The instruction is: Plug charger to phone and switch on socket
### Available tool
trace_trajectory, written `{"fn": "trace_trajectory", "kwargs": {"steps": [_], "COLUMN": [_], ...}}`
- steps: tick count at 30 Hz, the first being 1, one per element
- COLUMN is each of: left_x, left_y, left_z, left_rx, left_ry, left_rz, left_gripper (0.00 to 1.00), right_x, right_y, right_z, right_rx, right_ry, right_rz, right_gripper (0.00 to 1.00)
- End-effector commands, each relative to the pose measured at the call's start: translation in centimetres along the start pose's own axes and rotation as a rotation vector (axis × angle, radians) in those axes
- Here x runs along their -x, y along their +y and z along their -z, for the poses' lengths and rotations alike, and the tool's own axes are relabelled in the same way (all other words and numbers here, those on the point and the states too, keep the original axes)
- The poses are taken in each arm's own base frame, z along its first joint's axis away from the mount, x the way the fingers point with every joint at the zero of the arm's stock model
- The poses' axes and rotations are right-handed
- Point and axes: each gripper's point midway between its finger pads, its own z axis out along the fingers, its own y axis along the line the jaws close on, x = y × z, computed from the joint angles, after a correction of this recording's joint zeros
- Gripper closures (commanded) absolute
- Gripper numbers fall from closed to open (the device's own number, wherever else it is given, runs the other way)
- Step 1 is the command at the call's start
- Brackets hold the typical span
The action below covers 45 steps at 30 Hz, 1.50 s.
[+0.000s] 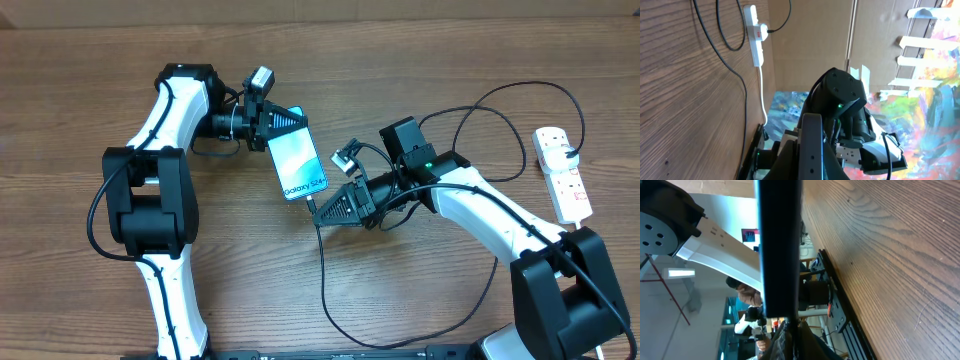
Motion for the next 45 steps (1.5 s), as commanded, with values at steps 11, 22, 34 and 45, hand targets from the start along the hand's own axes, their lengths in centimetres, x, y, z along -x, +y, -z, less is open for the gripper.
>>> {"fn": "trace_trajectory", "kwargs": {"steps": [11, 22, 34, 45], "left_x": [0.1, 0.1, 0.0, 0.0], "left_y": [-2.4, -2.4, -2.4, -2.4], "left_z": [0.0, 0.0, -0.2, -0.2], "left_rx": [-0.048, -0.048, -0.049, -0.049], "left_ry": [-0.02, -0.02, -0.016, -0.017], "left_rz": [-0.045, -0.042, -0.041, -0.04], "left_gripper": [0.96, 0.96, 0.96, 0.96], "right_x": [-0.1, 0.4, 1.8, 3.1], "right_y": [1.2, 1.4, 1.7, 0.1], "right_z": [0.1, 0.1, 0.1, 1.1], "right_rx": [0.044, 0.047, 0.043, -0.035], "right_ry": [0.008, 0.0, -0.029, -0.104], "right_rz": [0.0, -0.038, -0.088, -0.092], "right_gripper": [0.96, 0.96, 0.96, 0.96]}}
